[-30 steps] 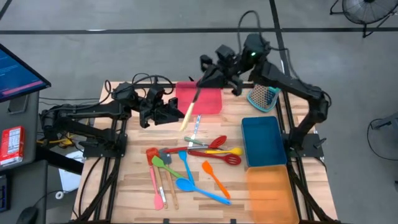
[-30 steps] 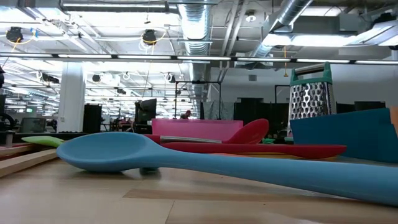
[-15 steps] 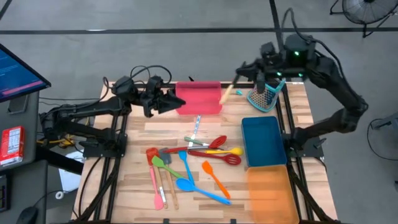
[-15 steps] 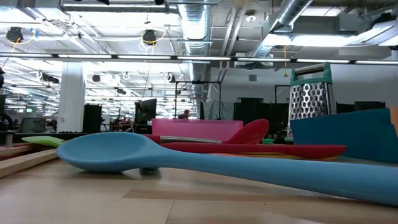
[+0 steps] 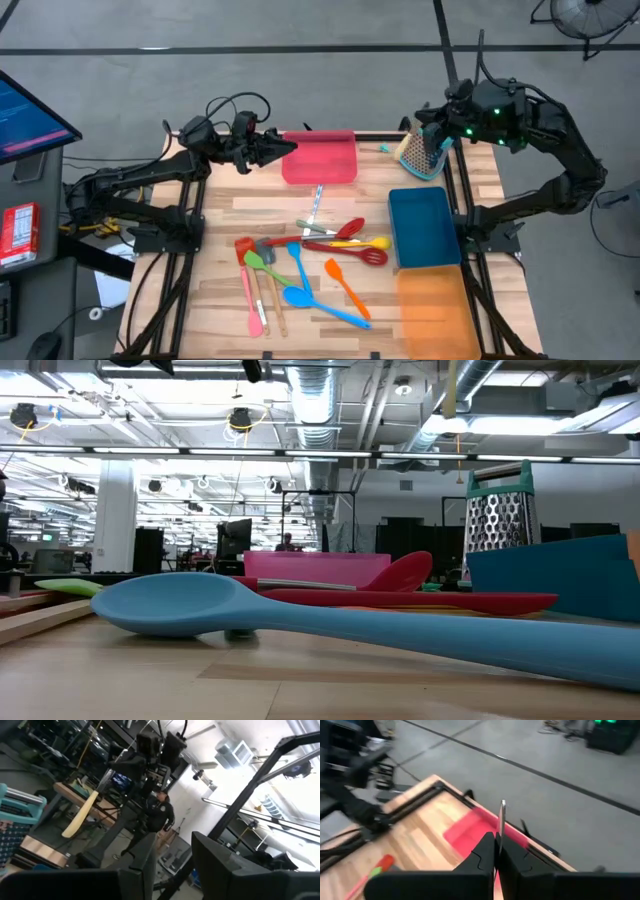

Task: Pick & Place Kitchen Items
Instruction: Put the yellow kitchen knife into the orange bin

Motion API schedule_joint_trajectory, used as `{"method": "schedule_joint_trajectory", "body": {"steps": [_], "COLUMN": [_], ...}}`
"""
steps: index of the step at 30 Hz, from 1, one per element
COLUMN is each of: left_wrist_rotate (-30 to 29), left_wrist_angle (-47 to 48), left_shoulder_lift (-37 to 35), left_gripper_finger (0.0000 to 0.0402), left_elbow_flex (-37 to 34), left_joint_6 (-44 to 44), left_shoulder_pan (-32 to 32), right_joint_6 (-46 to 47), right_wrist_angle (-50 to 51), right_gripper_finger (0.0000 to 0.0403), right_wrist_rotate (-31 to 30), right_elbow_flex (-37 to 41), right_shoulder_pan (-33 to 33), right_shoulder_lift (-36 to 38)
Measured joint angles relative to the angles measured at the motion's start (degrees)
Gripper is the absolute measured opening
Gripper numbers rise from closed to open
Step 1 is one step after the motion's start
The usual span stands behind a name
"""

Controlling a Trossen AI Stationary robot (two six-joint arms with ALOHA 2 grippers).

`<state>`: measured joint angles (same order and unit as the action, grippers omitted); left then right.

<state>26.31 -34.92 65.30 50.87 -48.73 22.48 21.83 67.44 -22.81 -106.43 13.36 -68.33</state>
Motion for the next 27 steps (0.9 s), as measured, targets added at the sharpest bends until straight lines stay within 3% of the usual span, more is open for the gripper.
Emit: {"method": "schedule_joint_trajectory", "body": {"steps": [16, 27], "left_wrist_rotate": [-0.2, 0.0], "left_wrist_angle": [0.0, 0.1], "left_shoulder_lift": [0.0, 0.0], "left_gripper_finger": [0.0106, 0.0106], "left_elbow_flex": [0.0, 0.0], "left_joint_6": [-0.2, -0.2], "left_shoulder_pan": [1.6, 1.6], "right_joint_6": [15.9, 30.2], "right_wrist_angle": [20.0, 22.7], "right_gripper_finger": [0.0, 0.0], "right_wrist_rotate": [0.8, 10.2], "right_elbow_flex": [1.2, 17.9], "right_shoulder_pan": [-5.9, -16.3], "right_shoulder_lift": [-0.2, 0.1]}}
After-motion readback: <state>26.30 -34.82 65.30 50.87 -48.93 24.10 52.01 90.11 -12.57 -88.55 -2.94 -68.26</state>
